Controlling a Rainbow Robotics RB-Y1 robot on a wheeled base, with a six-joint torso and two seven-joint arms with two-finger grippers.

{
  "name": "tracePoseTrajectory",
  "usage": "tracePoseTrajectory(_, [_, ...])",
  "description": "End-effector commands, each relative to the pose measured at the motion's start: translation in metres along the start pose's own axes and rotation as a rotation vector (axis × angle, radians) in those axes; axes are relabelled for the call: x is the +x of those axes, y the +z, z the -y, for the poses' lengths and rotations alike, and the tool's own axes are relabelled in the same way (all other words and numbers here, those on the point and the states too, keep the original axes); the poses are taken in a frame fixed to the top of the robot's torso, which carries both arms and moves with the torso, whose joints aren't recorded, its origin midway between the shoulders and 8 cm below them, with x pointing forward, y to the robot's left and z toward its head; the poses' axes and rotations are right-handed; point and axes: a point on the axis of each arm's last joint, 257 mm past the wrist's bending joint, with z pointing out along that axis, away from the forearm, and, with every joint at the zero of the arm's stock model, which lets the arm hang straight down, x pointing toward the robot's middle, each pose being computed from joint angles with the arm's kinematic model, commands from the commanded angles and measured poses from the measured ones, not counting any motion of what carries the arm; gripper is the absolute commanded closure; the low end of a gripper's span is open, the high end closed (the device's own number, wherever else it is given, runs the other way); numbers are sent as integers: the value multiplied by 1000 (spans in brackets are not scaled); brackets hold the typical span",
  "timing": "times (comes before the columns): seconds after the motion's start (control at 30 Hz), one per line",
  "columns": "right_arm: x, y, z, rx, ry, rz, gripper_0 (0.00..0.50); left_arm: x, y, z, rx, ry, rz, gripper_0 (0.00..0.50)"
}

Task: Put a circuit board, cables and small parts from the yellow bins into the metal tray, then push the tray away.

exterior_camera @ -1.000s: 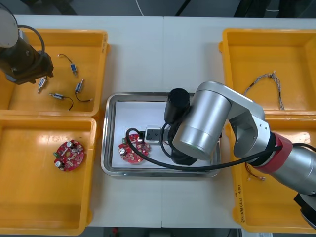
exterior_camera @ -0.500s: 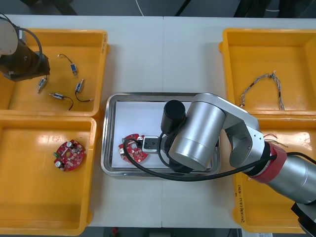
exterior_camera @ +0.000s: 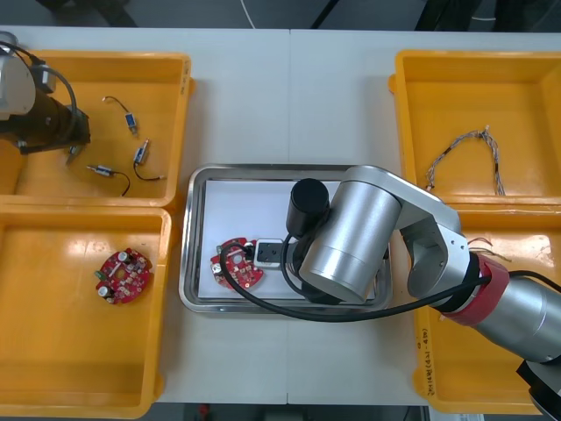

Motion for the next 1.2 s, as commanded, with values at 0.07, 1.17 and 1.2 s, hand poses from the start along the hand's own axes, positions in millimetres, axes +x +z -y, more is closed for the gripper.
tracePoseTrajectory(0.07, [-12, -11, 2, 6, 19, 33, 0, -17, 0, 27, 43, 50, 37, 0])
tracePoseTrajectory(1.17, [19, -162, 148, 227, 326, 207, 0, -32, -92, 41, 77, 89, -32, 500])
tracePoseTrajectory(1.2, [21, -164, 151, 234, 335, 209, 0, -31, -95, 42, 75, 93, -35, 500])
